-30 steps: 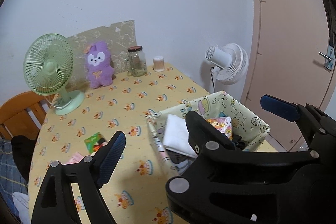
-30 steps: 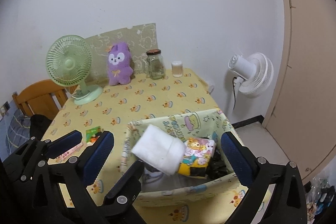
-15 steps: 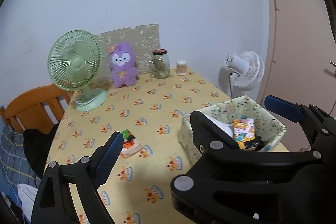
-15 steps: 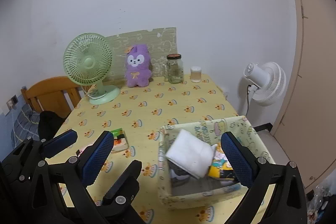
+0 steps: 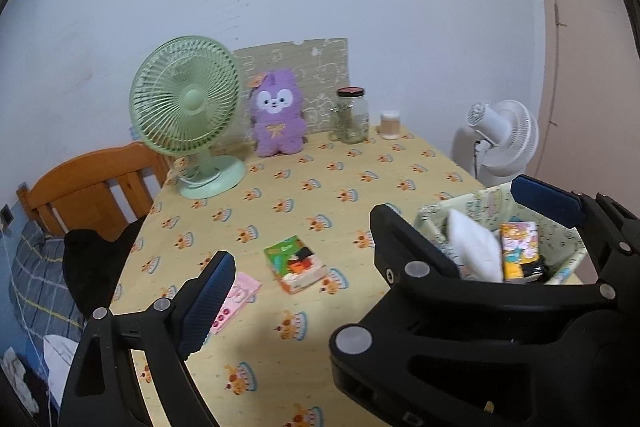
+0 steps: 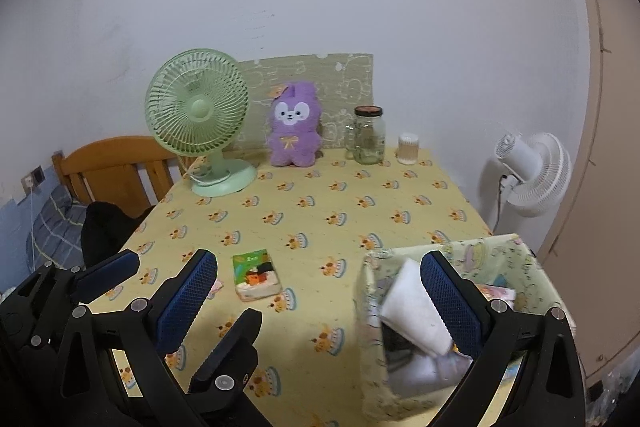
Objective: Organize soft objects
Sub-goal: 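Move both open tools back toward the green box and pink packet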
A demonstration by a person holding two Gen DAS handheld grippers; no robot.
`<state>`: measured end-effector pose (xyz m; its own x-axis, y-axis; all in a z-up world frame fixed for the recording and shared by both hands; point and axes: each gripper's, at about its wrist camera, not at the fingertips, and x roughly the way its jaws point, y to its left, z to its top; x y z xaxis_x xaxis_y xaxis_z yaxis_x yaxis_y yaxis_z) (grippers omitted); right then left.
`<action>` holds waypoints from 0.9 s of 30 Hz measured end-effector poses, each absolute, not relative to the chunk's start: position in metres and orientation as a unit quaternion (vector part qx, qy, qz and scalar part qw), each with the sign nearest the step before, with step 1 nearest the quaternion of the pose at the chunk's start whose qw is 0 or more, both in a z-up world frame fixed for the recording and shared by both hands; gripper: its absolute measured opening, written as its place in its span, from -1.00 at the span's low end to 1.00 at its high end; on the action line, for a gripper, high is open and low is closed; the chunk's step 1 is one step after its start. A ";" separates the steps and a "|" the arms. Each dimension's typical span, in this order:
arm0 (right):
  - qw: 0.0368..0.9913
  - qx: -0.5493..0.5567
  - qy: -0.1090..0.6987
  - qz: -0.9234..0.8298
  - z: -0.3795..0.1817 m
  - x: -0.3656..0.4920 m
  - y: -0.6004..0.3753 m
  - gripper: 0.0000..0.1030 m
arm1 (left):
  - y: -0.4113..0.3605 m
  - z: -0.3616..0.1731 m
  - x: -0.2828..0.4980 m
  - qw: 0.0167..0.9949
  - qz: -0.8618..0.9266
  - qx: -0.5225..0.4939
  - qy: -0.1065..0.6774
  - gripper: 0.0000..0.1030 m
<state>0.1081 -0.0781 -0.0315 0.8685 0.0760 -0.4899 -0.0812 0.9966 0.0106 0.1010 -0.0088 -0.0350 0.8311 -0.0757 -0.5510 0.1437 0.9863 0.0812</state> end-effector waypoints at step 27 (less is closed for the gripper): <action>0.950 -0.024 0.301 0.082 -0.104 0.171 -0.009 1.00 | 0.064 -0.105 0.144 0.941 0.014 0.035 0.336 0.79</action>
